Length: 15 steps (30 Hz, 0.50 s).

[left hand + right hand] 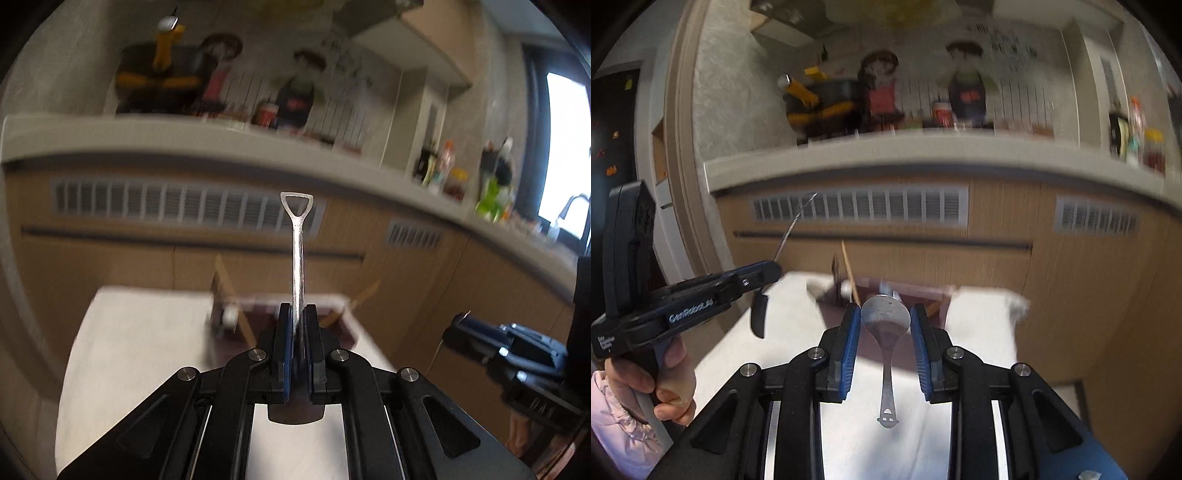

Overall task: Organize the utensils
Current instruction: 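Carry the shovel spatula and smiley spoon over the holder and open both tools to drop them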

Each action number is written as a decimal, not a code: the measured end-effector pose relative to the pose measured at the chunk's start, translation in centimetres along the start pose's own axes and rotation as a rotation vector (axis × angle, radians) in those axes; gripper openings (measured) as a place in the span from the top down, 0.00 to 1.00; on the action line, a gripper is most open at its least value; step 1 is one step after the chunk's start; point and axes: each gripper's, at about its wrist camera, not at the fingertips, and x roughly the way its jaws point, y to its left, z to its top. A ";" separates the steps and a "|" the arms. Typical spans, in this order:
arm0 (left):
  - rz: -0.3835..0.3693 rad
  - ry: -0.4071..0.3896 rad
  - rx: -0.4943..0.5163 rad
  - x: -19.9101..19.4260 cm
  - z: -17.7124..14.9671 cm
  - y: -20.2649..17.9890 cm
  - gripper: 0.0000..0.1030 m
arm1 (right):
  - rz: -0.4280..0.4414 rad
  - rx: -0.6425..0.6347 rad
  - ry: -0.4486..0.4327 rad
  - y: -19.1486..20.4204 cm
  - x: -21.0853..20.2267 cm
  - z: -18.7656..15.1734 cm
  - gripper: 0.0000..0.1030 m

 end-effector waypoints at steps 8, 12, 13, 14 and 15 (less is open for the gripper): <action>-0.045 -0.151 -0.058 4.2 5.4 1.2 0.95 | -0.061 -0.060 -0.113 -0.6 2.8 7.3 0.76; 0.019 -0.177 -0.068 6.8 4.4 1.5 0.95 | -0.072 -0.074 -0.087 -1.0 5.5 7.3 0.76; 0.049 -0.187 -0.063 7.4 3.9 1.7 0.95 | -0.072 -0.074 -0.076 -1.2 6.3 7.1 0.76; 0.071 -0.195 -0.059 8.0 3.3 1.8 0.95 | -0.070 -0.070 -0.067 -1.4 6.9 7.0 0.76; 0.093 -0.203 -0.061 8.4 2.5 1.8 0.95 | -0.065 -0.065 -0.051 -1.6 7.8 6.7 0.76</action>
